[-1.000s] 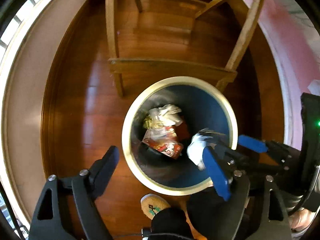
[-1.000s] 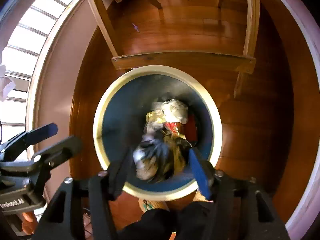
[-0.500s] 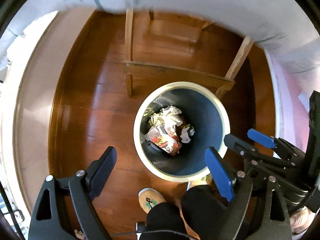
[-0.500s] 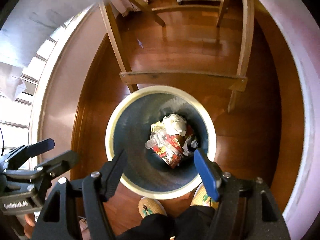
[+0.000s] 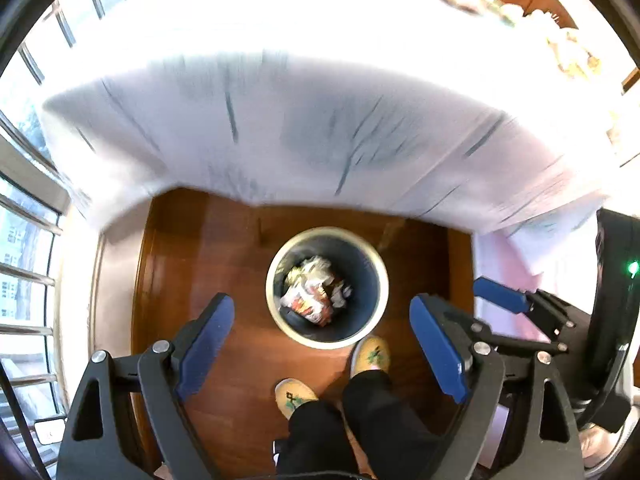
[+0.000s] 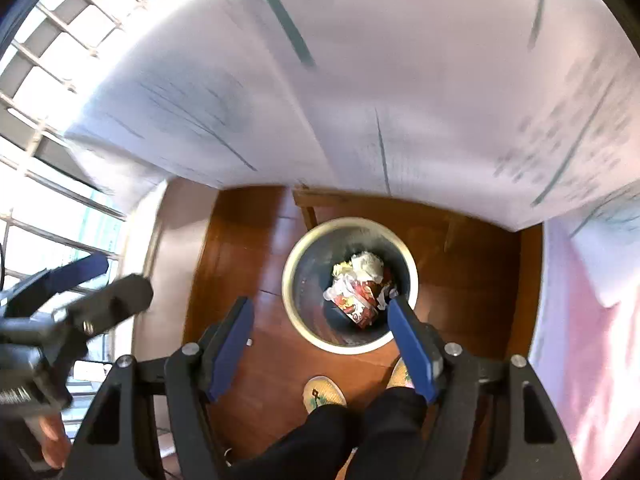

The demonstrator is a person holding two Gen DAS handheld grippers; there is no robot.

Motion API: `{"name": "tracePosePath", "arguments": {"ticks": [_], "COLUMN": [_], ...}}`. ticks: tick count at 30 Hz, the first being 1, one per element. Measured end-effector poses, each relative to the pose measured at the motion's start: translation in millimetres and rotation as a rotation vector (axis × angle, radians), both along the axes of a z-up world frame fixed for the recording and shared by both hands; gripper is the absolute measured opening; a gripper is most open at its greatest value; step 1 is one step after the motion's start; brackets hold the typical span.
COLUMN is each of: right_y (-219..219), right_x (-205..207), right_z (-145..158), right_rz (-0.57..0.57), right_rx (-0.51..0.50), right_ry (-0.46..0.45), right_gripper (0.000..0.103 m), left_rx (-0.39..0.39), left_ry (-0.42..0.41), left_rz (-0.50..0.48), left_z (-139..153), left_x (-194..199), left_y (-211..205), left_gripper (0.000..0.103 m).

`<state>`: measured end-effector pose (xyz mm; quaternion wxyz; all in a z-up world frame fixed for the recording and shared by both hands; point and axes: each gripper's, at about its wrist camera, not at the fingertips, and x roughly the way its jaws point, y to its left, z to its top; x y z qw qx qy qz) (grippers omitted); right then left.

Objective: Collect trash
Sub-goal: 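Raise both tools back toward the table of trash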

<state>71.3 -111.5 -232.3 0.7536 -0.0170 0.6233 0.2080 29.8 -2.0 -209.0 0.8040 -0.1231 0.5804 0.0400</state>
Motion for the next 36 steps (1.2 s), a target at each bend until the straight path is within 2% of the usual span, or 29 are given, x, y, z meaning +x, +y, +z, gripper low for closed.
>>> {"name": "tracePosePath", "arguments": {"ticks": [6,10,15,22,25,30,34,36], "right_y": [-2,-2,-3,-12,-14,-12,-13,-17], "right_x": [-9,-17,-16,-6,0,23,52,79], "right_z": [94,155,210,277,294,304,307,301], "right_rz": [0.008,0.016,0.010,-0.029,-0.032,-0.024,-0.017,-0.017], "right_rx": [0.014,0.025,0.025,0.039,0.039,0.031,0.045,0.054], "right_ry": [-0.094,-0.181,-0.286,-0.443,-0.487,-0.513,-0.497,-0.467], "right_gripper": [0.070,0.070,0.070,0.070,0.070,0.070,0.070,0.070], "left_rx": [0.003,0.004,0.049,0.109,0.145,0.188,0.156,0.150], "left_ry": [-0.116,-0.171,-0.277,-0.389,-0.419,-0.437,-0.382,-0.359], "left_rz": [-0.059,-0.119,-0.171,-0.174,-0.171,-0.127,-0.098,-0.079], "left_z": [97,145,202,262,278,292,283,272], "left_x": [-1,-2,-5,1,9,30,61,80], "left_y": [-5,-11,-19,-22,-23,-17,-7,-2], "left_gripper": [0.088,0.088,0.089,0.089,0.089,0.089,0.089,0.089]}}
